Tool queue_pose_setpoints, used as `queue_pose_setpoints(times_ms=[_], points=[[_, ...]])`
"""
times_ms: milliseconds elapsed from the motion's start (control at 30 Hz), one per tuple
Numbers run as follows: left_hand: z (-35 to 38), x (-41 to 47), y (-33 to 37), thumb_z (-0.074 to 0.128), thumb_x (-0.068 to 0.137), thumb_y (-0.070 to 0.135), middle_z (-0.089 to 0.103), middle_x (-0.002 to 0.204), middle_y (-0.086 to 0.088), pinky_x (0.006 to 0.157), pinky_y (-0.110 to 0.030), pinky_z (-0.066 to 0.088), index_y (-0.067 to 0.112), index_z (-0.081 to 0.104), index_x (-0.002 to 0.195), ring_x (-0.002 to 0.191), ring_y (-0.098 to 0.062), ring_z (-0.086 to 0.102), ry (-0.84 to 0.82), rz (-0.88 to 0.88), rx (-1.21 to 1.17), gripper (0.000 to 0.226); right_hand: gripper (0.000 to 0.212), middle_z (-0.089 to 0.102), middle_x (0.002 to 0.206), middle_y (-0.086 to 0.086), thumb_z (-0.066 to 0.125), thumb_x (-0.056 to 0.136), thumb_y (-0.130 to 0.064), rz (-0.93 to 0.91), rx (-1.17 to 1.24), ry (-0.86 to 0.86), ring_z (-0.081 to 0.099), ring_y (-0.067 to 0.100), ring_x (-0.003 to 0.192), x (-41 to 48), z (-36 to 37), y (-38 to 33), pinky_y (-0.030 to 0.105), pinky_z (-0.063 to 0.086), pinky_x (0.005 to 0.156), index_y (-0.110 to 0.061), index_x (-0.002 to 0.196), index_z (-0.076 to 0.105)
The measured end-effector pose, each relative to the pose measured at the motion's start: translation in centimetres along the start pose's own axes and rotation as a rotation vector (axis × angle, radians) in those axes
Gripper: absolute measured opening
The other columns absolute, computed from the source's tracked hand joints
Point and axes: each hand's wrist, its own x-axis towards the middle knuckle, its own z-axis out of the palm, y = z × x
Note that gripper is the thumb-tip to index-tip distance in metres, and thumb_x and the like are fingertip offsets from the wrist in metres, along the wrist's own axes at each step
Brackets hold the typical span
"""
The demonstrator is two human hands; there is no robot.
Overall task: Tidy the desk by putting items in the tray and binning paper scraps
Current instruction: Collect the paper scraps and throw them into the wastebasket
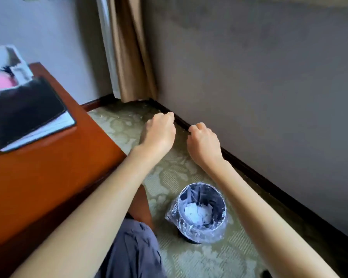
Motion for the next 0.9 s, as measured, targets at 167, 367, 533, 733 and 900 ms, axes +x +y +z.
queue_pose_setpoints(times_ms=[167,367,533,733,900], points=[[-9.1,-6.4,-6.3,0.037,0.097,0.010,0.057,0.116,-0.017,0.087,-0.044,0.043,0.008,0.056,0.116,0.109,-0.038,0.054,0.253,-0.089,0.116,0.027,0.026,0.052,0.119,0.014,0.036,0.092,-0.008,-0.220,0.119,0.140,0.052,0.035,0.104,-2.3,-4.0,-10.9,0.038,0.042,0.079,-0.003,0.111,0.054],[-13.5,-14.0,-16.4,0.036,0.097,0.011,0.053,0.123,-0.017,0.093,-0.045,0.043,0.009,0.053,0.124,0.115,-0.037,0.052,0.292,-0.370,0.227,0.031,0.022,0.057,0.112,0.018,0.040,0.091,-0.008,-0.501,0.300,0.075,0.056,0.038,0.100,-6.3,-1.9,-23.7,0.044,0.045,0.080,-0.001,0.103,0.057],[-15.1,-18.1,-24.2,0.035,0.096,0.008,0.035,0.142,-0.015,0.105,-0.043,0.035,0.010,0.047,0.132,0.132,-0.032,0.032,0.265,-0.595,0.299,0.038,0.035,0.046,0.134,0.018,0.041,0.095,-0.015,-0.828,0.231,-0.101,0.034,0.034,0.132,-8.0,0.3,-30.6,0.031,0.017,0.113,0.000,0.124,0.050],[-16.5,-20.8,-31.3,0.043,0.096,0.029,-0.007,0.157,-0.015,0.116,-0.051,0.008,0.015,0.018,0.147,0.145,-0.034,-0.009,0.304,-0.855,0.263,0.058,0.073,0.009,0.156,0.018,0.051,0.088,-0.051,-0.833,0.243,-0.109,-0.003,0.032,0.146,-5.8,2.9,-36.6,0.039,0.004,0.120,-0.010,0.143,0.026],[-17.3,-20.1,-35.2,0.038,0.094,0.048,-0.015,0.156,-0.016,0.117,-0.051,0.001,0.018,0.001,0.150,0.144,-0.035,-0.015,0.285,-0.923,0.097,0.073,0.097,-0.010,0.156,0.021,0.048,0.079,-0.069,-0.656,0.208,-0.244,-0.016,0.034,0.144,-3.3,3.6,-39.0,0.043,-0.001,0.119,-0.018,0.149,0.005]])
